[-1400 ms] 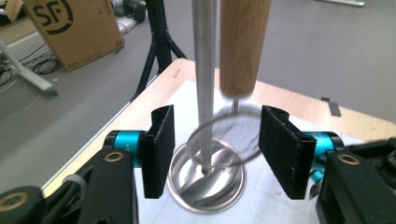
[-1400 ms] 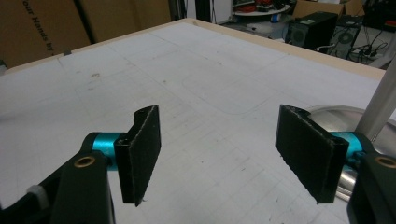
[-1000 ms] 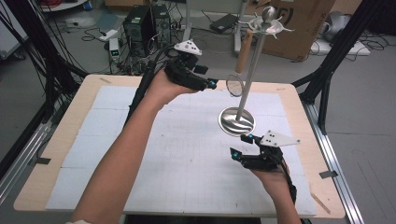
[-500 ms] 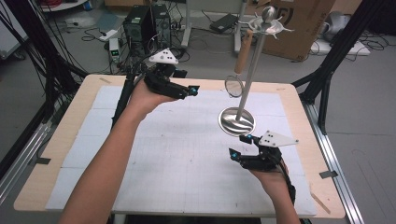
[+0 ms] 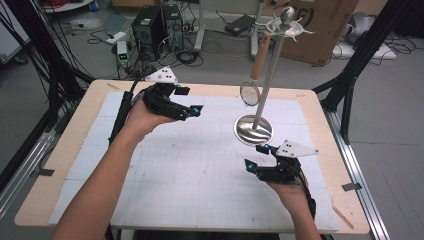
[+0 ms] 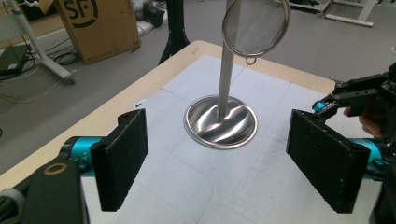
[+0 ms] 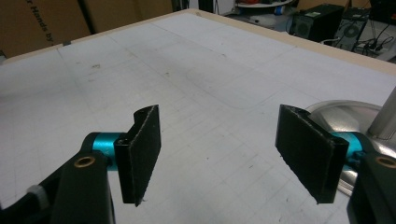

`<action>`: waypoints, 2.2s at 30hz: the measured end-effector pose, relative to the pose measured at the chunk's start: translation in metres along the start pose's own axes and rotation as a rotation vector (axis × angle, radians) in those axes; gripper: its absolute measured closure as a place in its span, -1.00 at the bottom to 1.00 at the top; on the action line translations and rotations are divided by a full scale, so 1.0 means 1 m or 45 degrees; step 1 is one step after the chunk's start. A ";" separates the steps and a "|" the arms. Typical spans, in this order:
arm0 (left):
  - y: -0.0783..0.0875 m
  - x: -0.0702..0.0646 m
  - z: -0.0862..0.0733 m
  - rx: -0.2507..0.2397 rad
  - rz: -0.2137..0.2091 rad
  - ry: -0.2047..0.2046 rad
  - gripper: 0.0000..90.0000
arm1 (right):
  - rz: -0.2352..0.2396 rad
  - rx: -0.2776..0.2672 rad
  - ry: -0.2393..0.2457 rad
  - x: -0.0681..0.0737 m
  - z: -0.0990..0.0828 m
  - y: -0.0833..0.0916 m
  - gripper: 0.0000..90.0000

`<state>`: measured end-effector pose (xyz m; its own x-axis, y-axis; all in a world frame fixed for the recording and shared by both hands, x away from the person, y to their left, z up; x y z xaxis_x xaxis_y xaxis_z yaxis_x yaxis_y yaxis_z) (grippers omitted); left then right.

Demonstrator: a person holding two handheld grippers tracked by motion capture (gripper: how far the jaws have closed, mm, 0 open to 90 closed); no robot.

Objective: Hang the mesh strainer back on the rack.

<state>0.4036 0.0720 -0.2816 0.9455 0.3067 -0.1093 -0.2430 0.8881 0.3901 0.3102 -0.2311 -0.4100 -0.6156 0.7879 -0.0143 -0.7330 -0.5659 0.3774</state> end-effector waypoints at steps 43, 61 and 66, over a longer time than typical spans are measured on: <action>0.005 -0.045 -0.099 -0.011 -0.026 0.007 -0.66 | -0.017 0.001 -0.014 -0.005 -0.002 0.002 -0.32; 0.009 -0.051 -0.134 -0.015 0.019 0.047 -0.69 | -0.032 0.008 -0.018 -0.009 -0.003 0.003 -0.32; 0.009 -0.052 -0.141 -0.037 0.017 0.055 -0.69 | -0.039 0.011 -0.017 -0.010 -0.005 0.003 -0.32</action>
<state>0.3216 0.1116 -0.4012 0.9322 0.3322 -0.1439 -0.2622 0.8934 0.3647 0.3133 -0.2418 -0.4133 -0.5893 0.8078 -0.0137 -0.7486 -0.5396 0.3852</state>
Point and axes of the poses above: each handheld gripper's, and its own axes: y roughly backward along the jaws, z roughly out of its top, x roughly to its left, the point moved 4 cm from there along -y, roughly forward along the jaws, and after that the axes turned 14 degrees about -z, right-handed, at the moved point
